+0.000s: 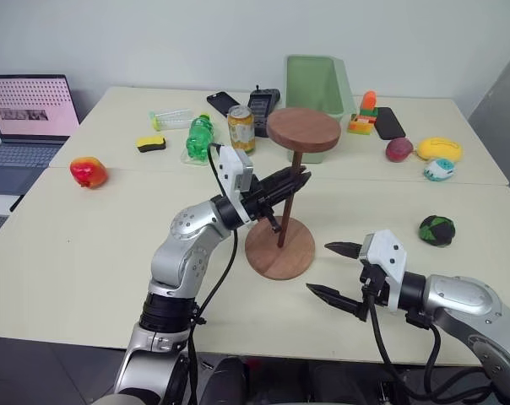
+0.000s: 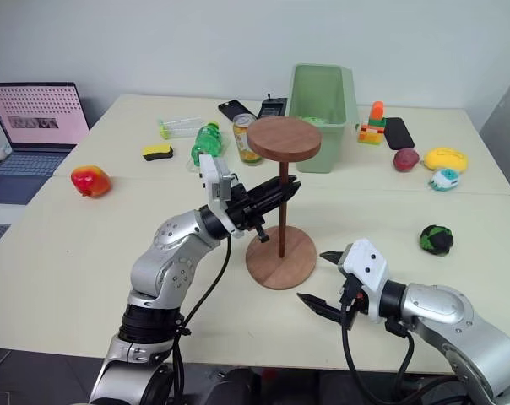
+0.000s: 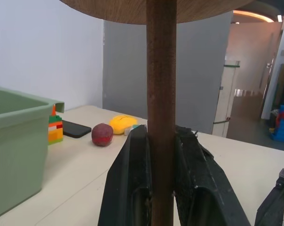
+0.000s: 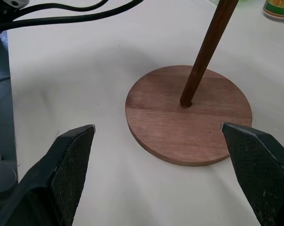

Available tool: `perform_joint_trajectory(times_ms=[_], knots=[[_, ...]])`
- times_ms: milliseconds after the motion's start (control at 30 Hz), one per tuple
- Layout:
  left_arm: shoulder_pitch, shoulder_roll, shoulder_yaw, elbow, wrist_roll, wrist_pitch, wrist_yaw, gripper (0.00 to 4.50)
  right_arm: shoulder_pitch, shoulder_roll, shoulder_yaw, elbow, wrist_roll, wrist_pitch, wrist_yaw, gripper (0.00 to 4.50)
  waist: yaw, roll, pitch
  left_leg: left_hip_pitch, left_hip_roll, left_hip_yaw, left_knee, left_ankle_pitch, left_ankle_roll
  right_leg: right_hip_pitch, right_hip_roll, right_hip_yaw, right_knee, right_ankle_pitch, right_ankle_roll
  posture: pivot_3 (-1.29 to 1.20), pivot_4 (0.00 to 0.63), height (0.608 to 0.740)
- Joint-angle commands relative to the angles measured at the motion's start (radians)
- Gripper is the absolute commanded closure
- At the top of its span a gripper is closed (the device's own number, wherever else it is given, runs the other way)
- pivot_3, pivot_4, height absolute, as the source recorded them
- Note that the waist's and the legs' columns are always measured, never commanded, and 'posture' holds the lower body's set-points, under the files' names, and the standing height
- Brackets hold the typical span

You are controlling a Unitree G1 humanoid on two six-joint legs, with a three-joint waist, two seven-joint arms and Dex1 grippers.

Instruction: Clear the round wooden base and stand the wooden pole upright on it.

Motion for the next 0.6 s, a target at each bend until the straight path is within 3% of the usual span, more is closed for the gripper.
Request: perform_joint_trajectory(times_ms=[33, 600], knots=[[-0.025, 0.0, -0.006, 0.005, 0.006, -0.038, -0.009, 4.24, 0.0, 0.008, -0.012, -0.015, 0.012, 0.0, -0.005, 0.0, 0.0, 0.0, 0.0, 0.0, 0.0, 0.0, 0.0, 0.0, 0.0, 0.0, 0.0, 0.0, 0.0, 0.0, 0.0, 0.0, 0.15, 0.74], [0.016, -0.01, -0.04, 0.058, 0.021, -0.106, -0.031, 4.24, -0.006, 0.008, -0.007, -0.019, 0.01, 0.009, -0.007, 0.0, 0.0, 0.0, 0.0, 0.0, 0.0, 0.0, 0.0, 0.0, 0.0, 0.001, 0.0, 0.0, 0.0, 0.0, 0.0, 0.0, 0.15, 0.74]])
